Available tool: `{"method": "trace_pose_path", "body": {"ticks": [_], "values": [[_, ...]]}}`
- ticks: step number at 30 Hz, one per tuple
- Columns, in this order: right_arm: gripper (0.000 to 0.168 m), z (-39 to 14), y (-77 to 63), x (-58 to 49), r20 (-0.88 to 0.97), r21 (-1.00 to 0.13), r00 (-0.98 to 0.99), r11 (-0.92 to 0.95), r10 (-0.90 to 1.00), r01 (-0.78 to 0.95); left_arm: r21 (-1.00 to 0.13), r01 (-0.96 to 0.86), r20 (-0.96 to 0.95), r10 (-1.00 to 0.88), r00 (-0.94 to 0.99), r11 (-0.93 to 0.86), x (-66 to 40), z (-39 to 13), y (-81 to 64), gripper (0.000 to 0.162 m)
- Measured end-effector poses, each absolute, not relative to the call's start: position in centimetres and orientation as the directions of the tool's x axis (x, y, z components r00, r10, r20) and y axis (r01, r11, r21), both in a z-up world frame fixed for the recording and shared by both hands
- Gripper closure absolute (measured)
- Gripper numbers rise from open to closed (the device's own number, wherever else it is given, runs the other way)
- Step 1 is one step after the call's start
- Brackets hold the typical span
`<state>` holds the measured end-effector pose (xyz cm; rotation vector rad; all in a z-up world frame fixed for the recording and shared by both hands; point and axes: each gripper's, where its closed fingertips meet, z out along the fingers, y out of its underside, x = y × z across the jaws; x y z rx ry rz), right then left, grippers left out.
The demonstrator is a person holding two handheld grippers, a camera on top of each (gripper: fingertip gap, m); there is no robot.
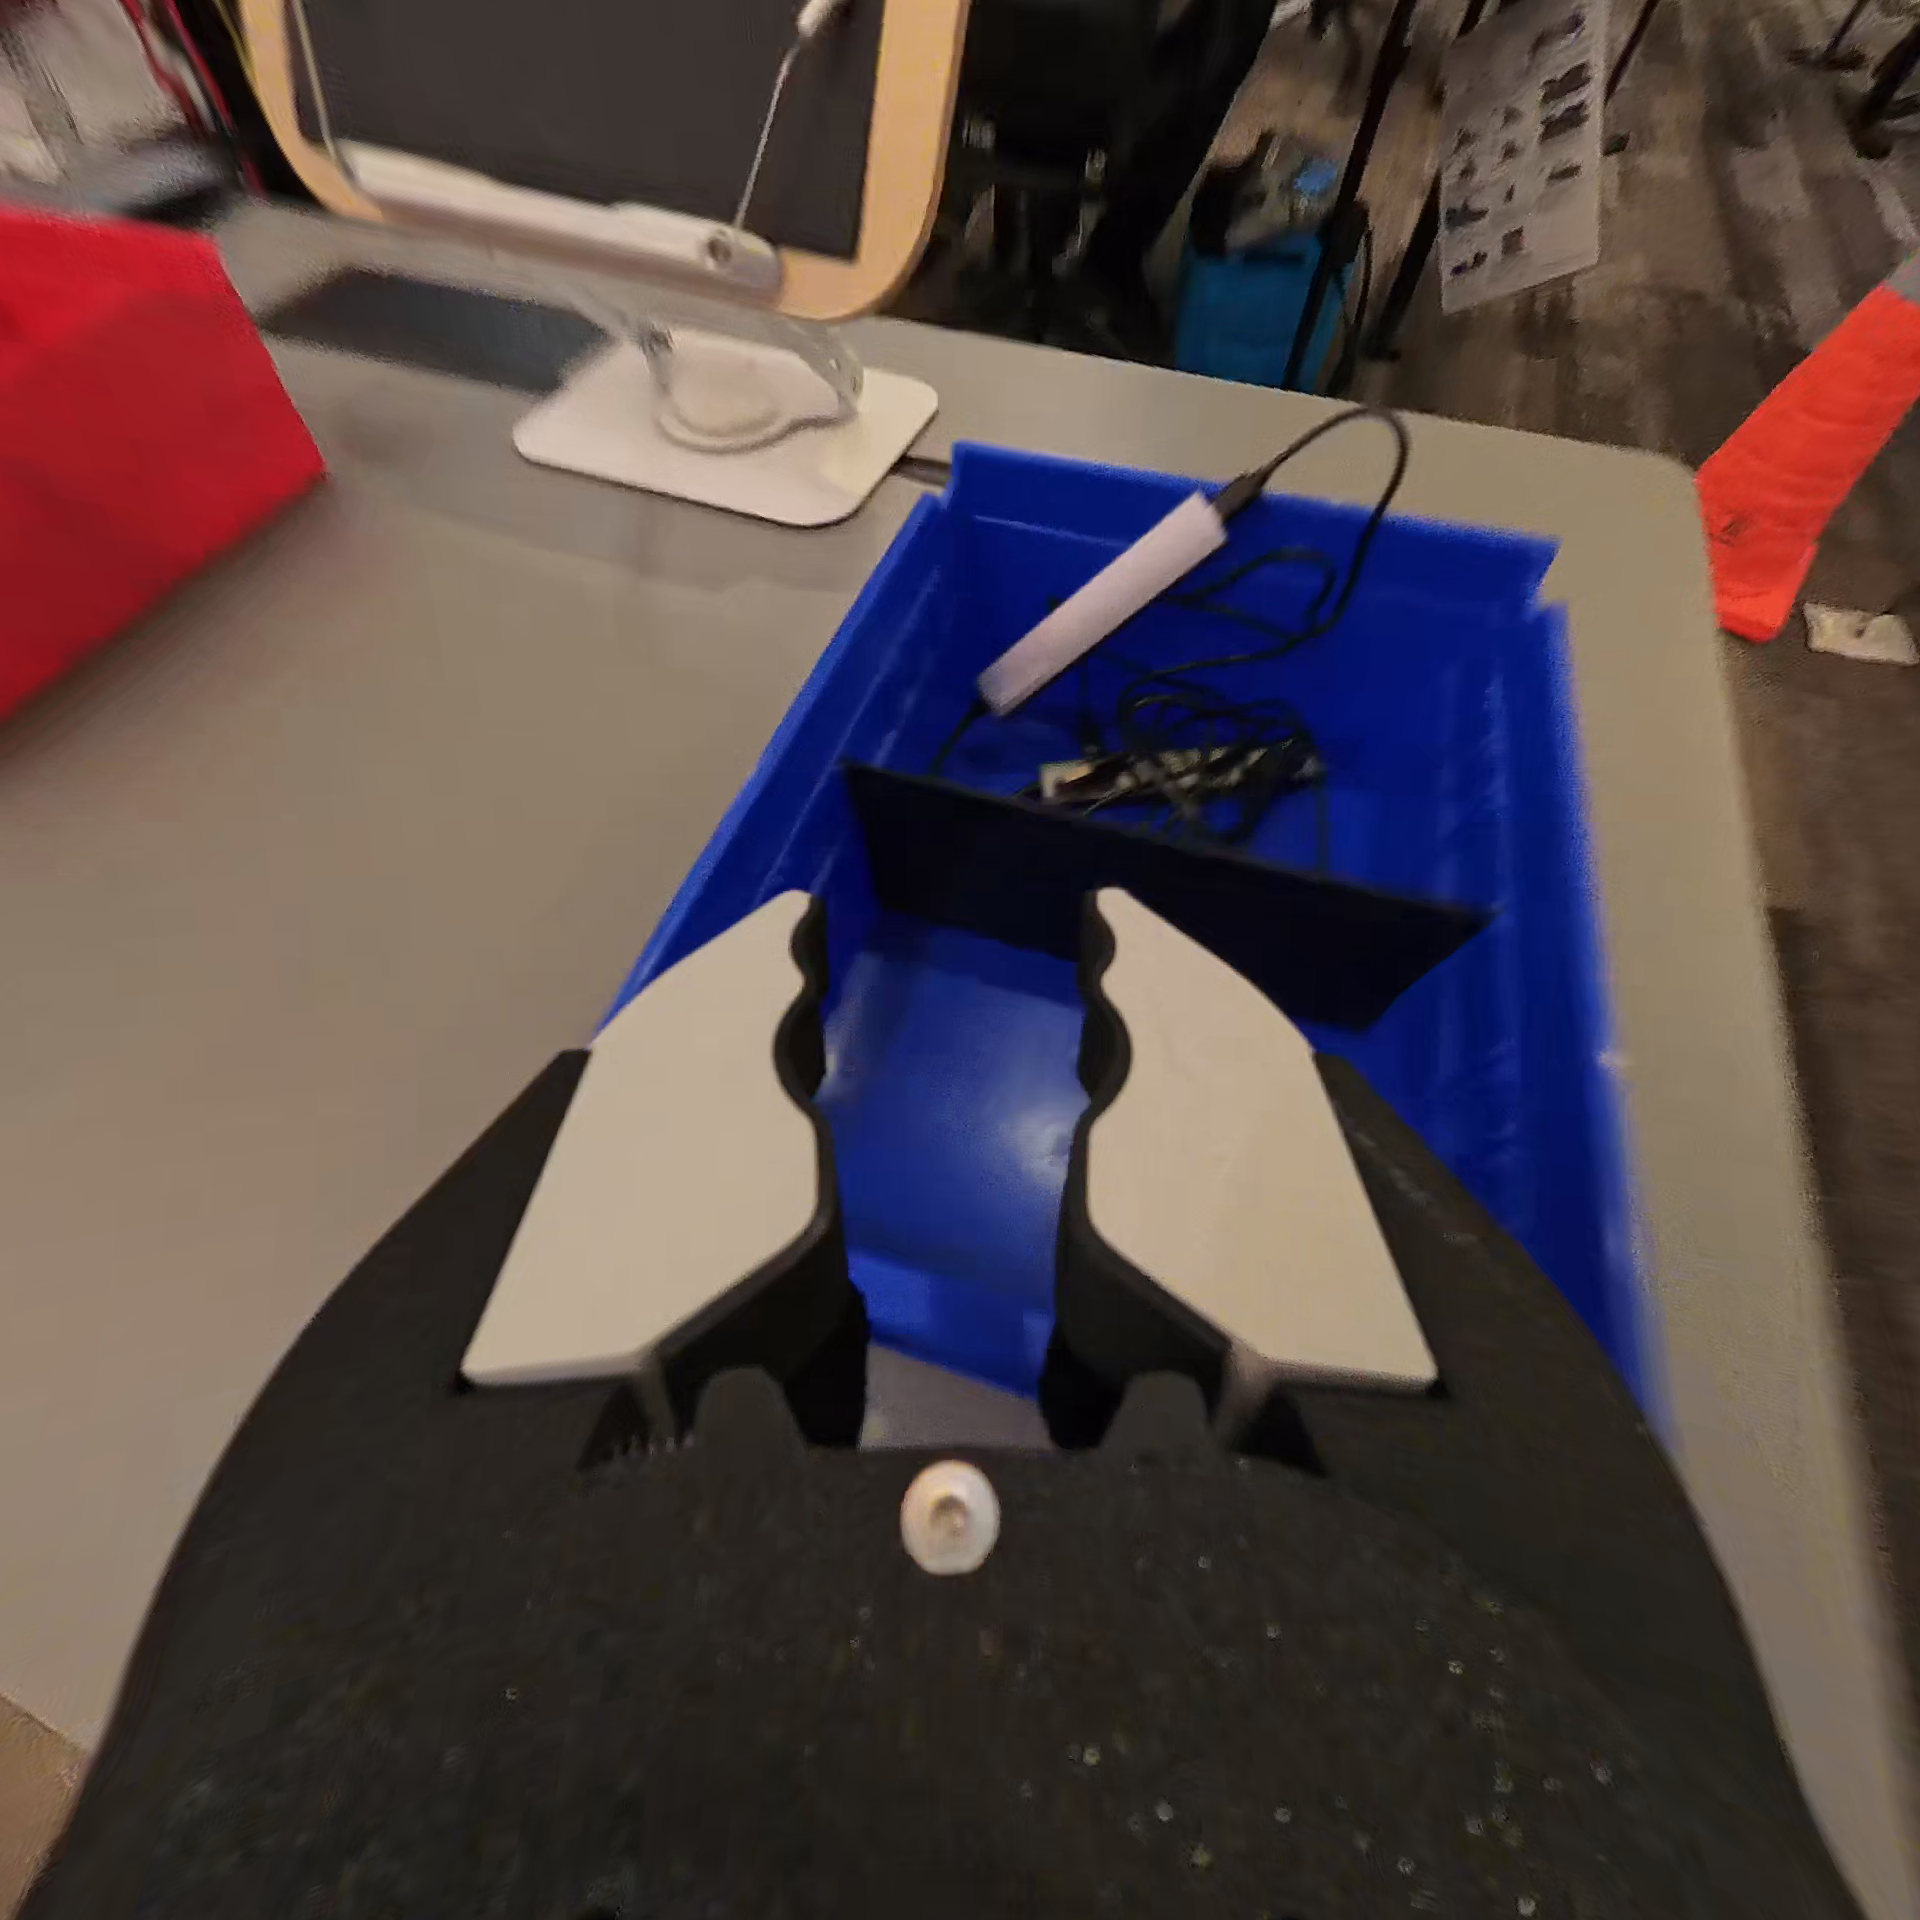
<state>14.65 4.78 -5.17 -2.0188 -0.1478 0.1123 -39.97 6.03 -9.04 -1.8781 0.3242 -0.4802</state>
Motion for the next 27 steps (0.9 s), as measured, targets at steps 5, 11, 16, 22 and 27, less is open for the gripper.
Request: {"method": "trace_pose_path", "body": {"ticks": [5, 11, 16, 22, 27], "values": [[0.121, -9.6, 1.4, 13.2, -0.177, -0.927, 0.981, -0.348, 0.078, -0.139, -0.919, -0.041, 0.133, -0.408, 0.903, -0.392, -41.3, -11.1, 7.0, 0.142], [0.122, -11.7, 1.4, 15.5, -0.111, -0.937, 0.994, -0.334, 0.001, -0.104, -0.909, -0.031, 0.149, -0.393, 0.907, -0.416, -41.2, -11.8, 6.9, 0.142], [0.122, -12.8, 1.1, 16.9, -0.069, -0.93, 0.997, -0.359, -0.031, -0.075, -0.904, -0.01, 0.175, -0.391, 0.904, -0.428, -41.3, -12.0, 7.0, 0.143], [0.122, -13.0, 1.1, 17.5, -0.12, -0.926, 0.992, -0.356, -0.045, -0.128, -0.902, -0.027, 0.168, -0.406, 0.899, -0.431, -41.0, -12.1, 7.1, 0.143], [0.121, -13.0, 1.2, 17.5, -0.093, -0.925, 0.995, -0.365, -0.046, -0.103, -0.901, -0.046, 0.159, -0.428, 0.89, -0.431, -40.3, -12.2, 6.9, 0.143]]}}
